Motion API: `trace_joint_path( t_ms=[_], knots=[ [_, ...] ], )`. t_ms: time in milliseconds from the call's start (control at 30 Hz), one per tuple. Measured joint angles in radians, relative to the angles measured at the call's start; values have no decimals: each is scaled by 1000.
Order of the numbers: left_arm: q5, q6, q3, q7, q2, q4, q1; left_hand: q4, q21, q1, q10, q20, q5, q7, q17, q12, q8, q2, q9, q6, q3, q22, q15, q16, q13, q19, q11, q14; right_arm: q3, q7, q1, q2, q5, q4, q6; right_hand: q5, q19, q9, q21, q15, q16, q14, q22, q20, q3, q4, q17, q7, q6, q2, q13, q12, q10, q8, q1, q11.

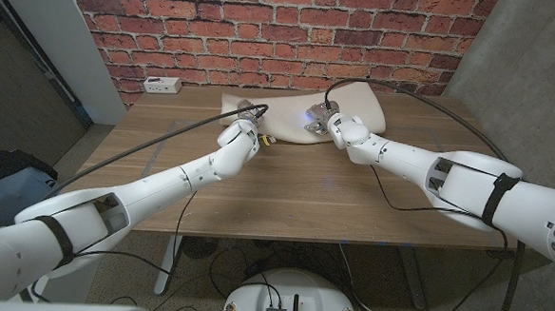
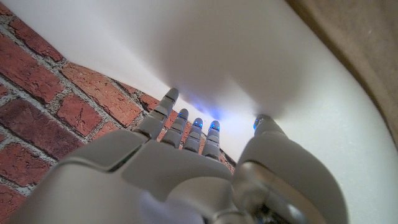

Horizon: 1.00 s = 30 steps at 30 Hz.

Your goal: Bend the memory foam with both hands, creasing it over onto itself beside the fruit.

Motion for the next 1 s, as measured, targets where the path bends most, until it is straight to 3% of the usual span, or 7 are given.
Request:
trace_joint_path(
  t_ms=[133,267,400,667,900,1000],
  knots=[
    [-24,-5,-3,8,-3,6,0,32,28,25,100,-8,0,-9,2,16,20,25,7,102,43,9,-3,12,2,31,-20,102,0,4,0,-4,7,-7,1,0,3,0,0,0,0,0,0,17,3,-3,5,0,0,0,0,0,4,2,0,4],
    [-43,-7,-6,17,-2,3,-1,108,69,13,177,-9,2,-3,11,20,36,38,7,198,119,21,-6,21,2,69,-28,181,3,10,-3,-9,15,-15,1,0,3,0,0,-4,0,4,0,17,4,-2,5,0,0,0,0,0,8,2,0,7],
    [-55,-8,-10,36,9,-16,3,164,107,9,268,-26,12,-12,12,31,52,41,6,308,175,26,-10,25,2,93,-33,250,9,15,-10,-17,21,-27,-1,0,7,0,0,-4,0,4,0,21,4,-2,5,3,9,4,0,0,13,6,-4,5],
    [-59,-12,-29,140,73,-88,52,182,147,-6,385,-43,12,-37,9,39,75,27,6,446,235,28,-21,32,2,109,-51,350,31,27,-23,-29,52,-47,-7,-1,6,-1,0,-4,5,4,0,21,7,1,10,7,25,17,0,6,18,10,-17,11],
    [-61,-14,-65,306,130,-151,103,194,159,-15,416,-57,12,-47,12,39,91,23,6,493,249,28,-24,32,7,106,-65,379,48,42,-35,-40,76,-65,-7,-8,5,-1,-2,-5,9,13,0,62,13,19,14,3,29,34,0,6,27,9,-34,9],
    [-60,-20,-88,383,163,-185,132,197,163,-27,424,-59,12,-50,12,39,92,22,7,503,252,24,-24,31,7,104,-63,379,54,50,-44,-51,84,-86,-8,-8,5,0,-2,-5,9,13,0,62,15,21,14,2,31,34,0,6,27,9,-34,9]
  ],
)
